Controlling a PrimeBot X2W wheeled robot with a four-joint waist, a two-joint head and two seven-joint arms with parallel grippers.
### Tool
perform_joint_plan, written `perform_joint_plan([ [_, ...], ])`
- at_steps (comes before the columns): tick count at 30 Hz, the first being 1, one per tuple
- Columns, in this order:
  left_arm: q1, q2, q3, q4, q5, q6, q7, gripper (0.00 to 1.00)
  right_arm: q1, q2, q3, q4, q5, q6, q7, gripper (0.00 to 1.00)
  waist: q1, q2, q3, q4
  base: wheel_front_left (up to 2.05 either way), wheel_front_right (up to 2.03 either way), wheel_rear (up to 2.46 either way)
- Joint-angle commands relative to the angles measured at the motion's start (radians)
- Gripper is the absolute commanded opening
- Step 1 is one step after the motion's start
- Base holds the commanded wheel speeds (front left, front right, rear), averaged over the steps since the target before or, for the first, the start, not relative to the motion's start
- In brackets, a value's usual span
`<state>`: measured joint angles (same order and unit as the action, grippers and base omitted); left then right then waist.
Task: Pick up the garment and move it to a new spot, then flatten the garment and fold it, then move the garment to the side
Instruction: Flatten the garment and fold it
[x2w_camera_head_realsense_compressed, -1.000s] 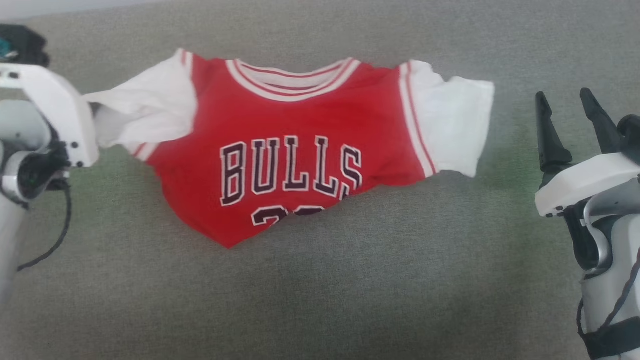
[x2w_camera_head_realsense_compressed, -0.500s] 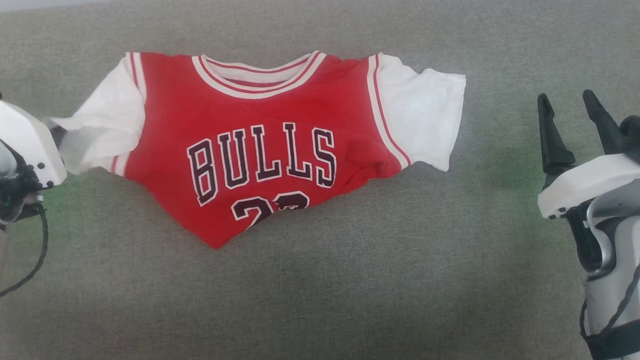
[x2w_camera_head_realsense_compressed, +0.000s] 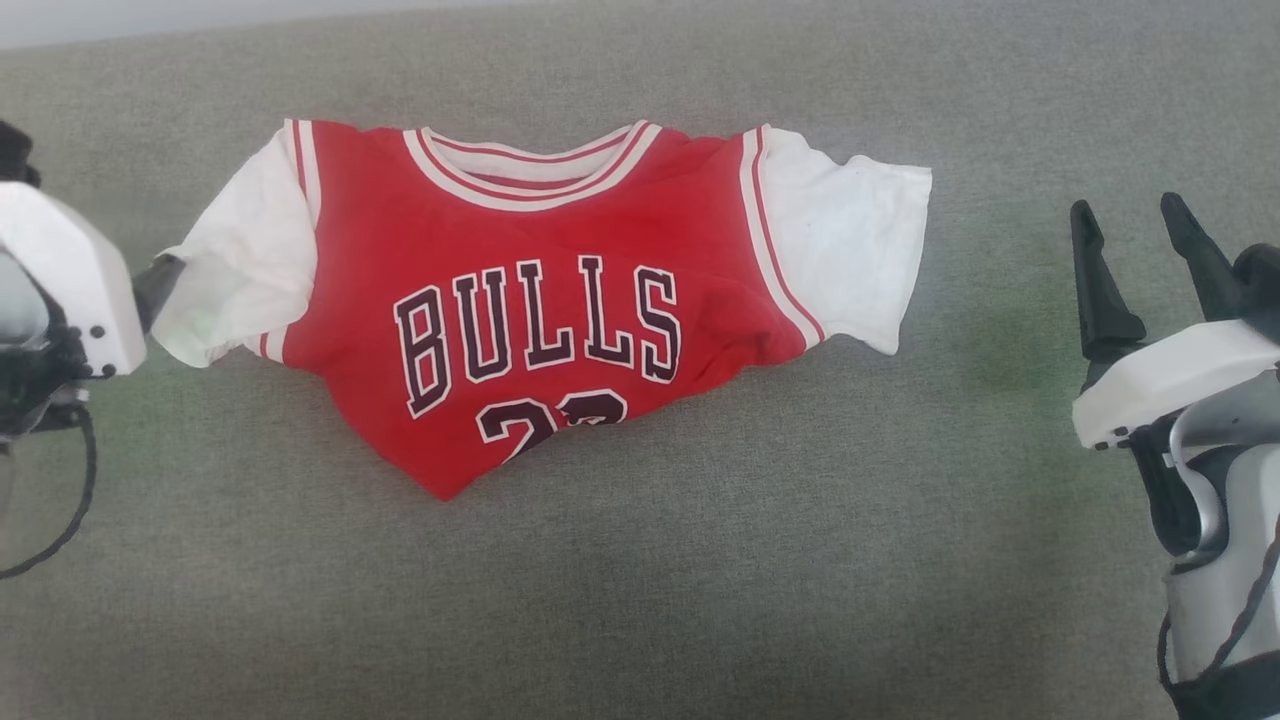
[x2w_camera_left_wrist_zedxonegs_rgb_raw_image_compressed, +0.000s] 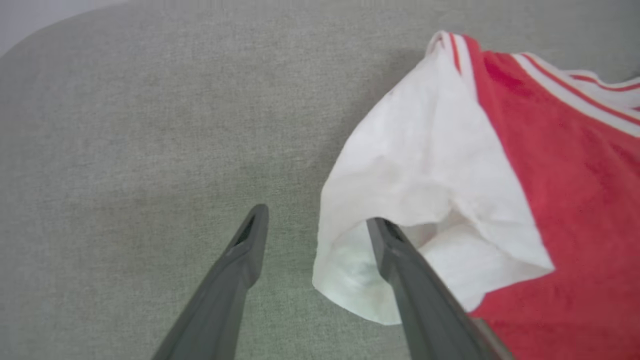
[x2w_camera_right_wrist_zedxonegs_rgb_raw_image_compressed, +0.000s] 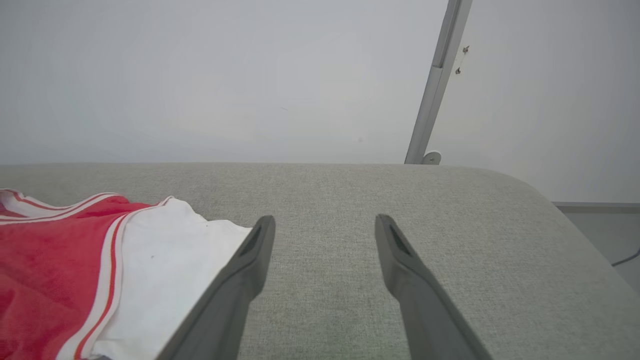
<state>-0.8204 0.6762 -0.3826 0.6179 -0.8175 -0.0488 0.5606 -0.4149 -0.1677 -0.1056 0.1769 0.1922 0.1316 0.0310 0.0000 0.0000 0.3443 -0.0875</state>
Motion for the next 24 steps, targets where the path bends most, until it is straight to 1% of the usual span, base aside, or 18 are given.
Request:
perform_joint_plan([
  [1, -0.002, 0.002, -0.007, -0.029, 0.002, 0.003, 0.013, 1.0, 0.006, 0.001, -0.003, -0.004, -0.001, -0.002, -0.003, 1.0, 0.0, 0.0, -0.002, 0.001, 0.0, 0.0, 0.0],
  [9, -0.018, 0.009, -0.043, -0.185, 0.029, 0.037, 0.08, 1.0, 0.009, 0.007, 0.0, -0.011, 0.004, -0.002, -0.006, 1.0, 0.0, 0.0, 0.002, -0.006, 0.0, 0.0, 0.0],
  [17, -0.025, 0.03, -0.047, -0.232, 0.043, 0.061, 0.105, 1.0, 0.004, 0.006, 0.0, -0.014, 0.009, -0.002, -0.014, 1.0, 0.0, 0.0, 0.016, -0.023, 0.0, 0.0, 0.0],
  [24, -0.011, 0.049, -0.069, -0.235, 0.046, 0.046, 0.143, 1.0, 0.007, 0.009, -0.006, -0.009, 0.009, -0.002, -0.019, 1.0, 0.0, 0.0, 0.025, -0.03, 0.0, 0.0, 0.0],
])
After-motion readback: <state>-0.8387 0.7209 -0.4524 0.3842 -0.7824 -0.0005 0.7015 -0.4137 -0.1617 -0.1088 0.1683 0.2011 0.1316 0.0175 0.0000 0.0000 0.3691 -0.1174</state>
